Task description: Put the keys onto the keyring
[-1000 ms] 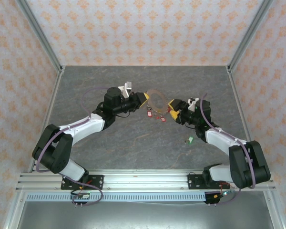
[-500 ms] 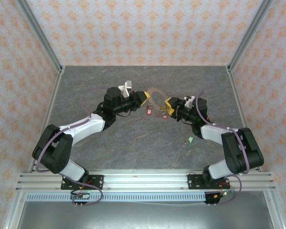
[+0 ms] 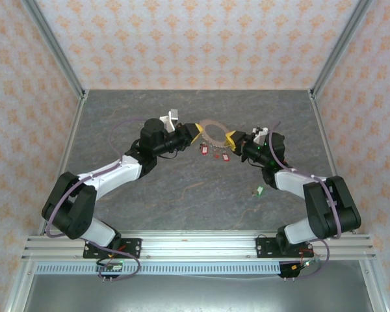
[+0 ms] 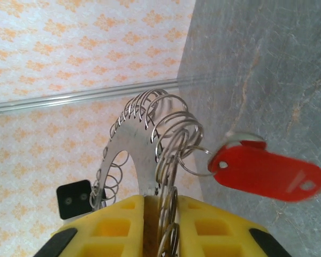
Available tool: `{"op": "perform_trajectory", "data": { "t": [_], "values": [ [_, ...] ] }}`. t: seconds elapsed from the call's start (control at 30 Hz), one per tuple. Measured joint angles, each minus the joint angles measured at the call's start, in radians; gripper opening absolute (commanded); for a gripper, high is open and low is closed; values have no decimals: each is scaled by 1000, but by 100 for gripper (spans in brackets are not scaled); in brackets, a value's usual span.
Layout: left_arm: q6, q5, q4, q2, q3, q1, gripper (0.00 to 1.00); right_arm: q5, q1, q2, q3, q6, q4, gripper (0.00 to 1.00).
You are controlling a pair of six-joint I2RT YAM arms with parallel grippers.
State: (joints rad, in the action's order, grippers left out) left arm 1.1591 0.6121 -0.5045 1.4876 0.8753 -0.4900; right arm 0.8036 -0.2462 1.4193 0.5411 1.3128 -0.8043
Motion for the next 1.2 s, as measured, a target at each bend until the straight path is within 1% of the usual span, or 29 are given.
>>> {"op": "perform_trajectory", "data": {
  "t": [0.03, 0.07, 0.13, 0.17, 0.23, 0.27, 0.3, 0.33, 0.37, 0.43, 0.47, 0.5, 0.57, 0.6, 0.7, 0.83, 0.97, 1.2],
  "values": [
    [-6, 0, 4, -1, 0, 0, 9, -5, 1, -15, 0, -7, 8, 10],
    [-9, 0, 8, -2, 0, -1, 19, -11, 1, -27, 0, -13, 19, 9],
    [-18, 0, 21, -5, 0, -1, 21, -15, 1, -52, 0, -27, 42, 9],
    [-24, 0, 26, -6, 0, -1, 24, -18, 1, -64, 0, -35, 54, 7],
    [-35, 0, 33, -9, 0, -1, 38, -19, 1, -83, 0, -46, 75, 5],
    [-37, -3, 40, -10, 1, -1, 38, -19, 1, -93, 0, -51, 84, 5],
    [-43, -3, 47, -11, 1, -1, 44, -18, 1, -107, 0, -58, 94, 5],
    [-50, -6, 52, -11, 1, -1, 56, -18, 1, -118, 0, -62, 99, 5],
    [-55, -11, 60, -12, 2, -1, 66, -18, 1, -128, 0, -67, 103, 5],
    [-71, -18, 88, -13, 7, -1, 82, -18, 1, -151, 0, -78, 109, 5],
    [-74, -20, 98, -13, 9, -1, 86, -18, 1, -161, 0, -84, 109, 5],
    [-82, -22, 109, -13, 10, -1, 88, -18, 1, -172, 0, -93, 112, 5],
    [-88, -23, 122, -13, 11, -1, 89, -18, 1, -192, 3, -114, 130, 5],
    [-87, -22, 124, -13, 11, -1, 87, -18, 1, -203, 8, -133, 159, 5],
    [-90, -10, 122, -13, 15, -1, 74, -19, 1, -239, 34, -200, 247, 5],
    [-92, 16, 114, -13, 39, -1, 55, -18, 1, -270, 57, -284, 322, 5],
    [-87, 40, 88, -12, 44, -1, 42, -12, 1, -272, 85, -345, 381, 5],
    [-86, 61, 63, -4, 50, -13, 20, 14, 1, -272, 109, -408, 426, 6]
  ]
}}
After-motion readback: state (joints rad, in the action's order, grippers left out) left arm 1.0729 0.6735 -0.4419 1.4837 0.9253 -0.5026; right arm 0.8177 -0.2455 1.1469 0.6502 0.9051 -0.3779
